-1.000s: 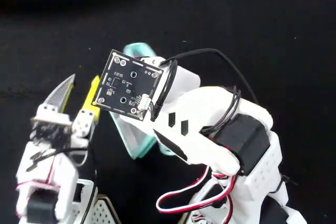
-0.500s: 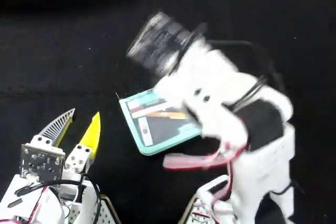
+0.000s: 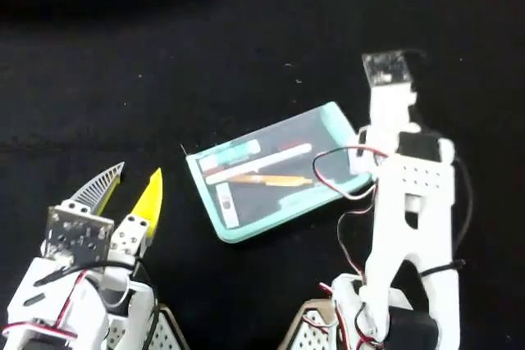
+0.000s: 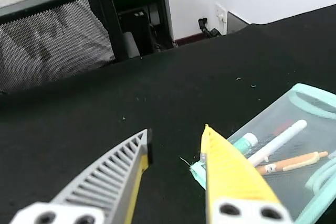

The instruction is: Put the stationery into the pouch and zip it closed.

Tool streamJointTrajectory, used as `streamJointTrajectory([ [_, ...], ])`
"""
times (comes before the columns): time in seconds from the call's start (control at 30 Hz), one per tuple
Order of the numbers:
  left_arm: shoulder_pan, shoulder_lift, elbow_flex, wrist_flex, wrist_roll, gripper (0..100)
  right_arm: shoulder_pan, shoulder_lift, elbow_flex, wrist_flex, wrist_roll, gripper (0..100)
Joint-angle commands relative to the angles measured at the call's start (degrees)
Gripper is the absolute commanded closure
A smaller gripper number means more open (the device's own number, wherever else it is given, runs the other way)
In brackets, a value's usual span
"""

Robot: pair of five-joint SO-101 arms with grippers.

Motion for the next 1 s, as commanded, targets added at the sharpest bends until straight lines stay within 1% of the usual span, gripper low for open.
streamJointTrajectory([
  [0.0, 0.7, -0.3, -0.2, -2.1, 0.5, 82, 2.5, 0.1, 5.6, -8.0, -3.1, 82.2],
  [0.13, 0.6, -0.3, -0.2, -2.5, 0.5, 82, 4.0, 0.2, 10.6, -13.9, -6.5, 82.2],
  [0.23, 0.6, -0.3, -0.2, -2.4, 0.5, 82, 5.1, 0.2, 12.4, -15.4, -8.1, 82.2],
  [0.37, 0.1, -0.3, -0.4, -2.1, 0.1, 82, 7.2, 0.2, 12.9, -16.5, -8.3, 82.2],
  [0.5, 0.1, -0.3, -0.7, -2.6, 0.0, 82, 10.5, 0.2, 16.0, -24.3, -7.7, 86.1],
  [0.67, 0.0, -0.3, -0.6, -2.4, 0.0, 82, 10.6, 0.3, 21.8, -33.9, -7.7, 86.8],
  [0.73, 0.0, -0.3, -0.7, -2.5, 0.0, 82, 10.6, 0.4, 21.8, -35.5, -7.3, 86.8],
  [0.8, 0.0, -0.3, -0.7, -2.5, 0.0, 82, 10.2, 1.6, 21.5, -36.0, -4.7, 86.8],
  [0.87, 0.0, -0.3, -0.7, -2.5, 0.0, 82, 9.1, 4.8, 20.1, -36.0, -3.0, 86.8],
  [0.97, 0.0, -0.3, -0.7, -2.5, 0.0, 82, 8.5, 12.6, 15.9, -35.3, -2.8, 86.8],
])
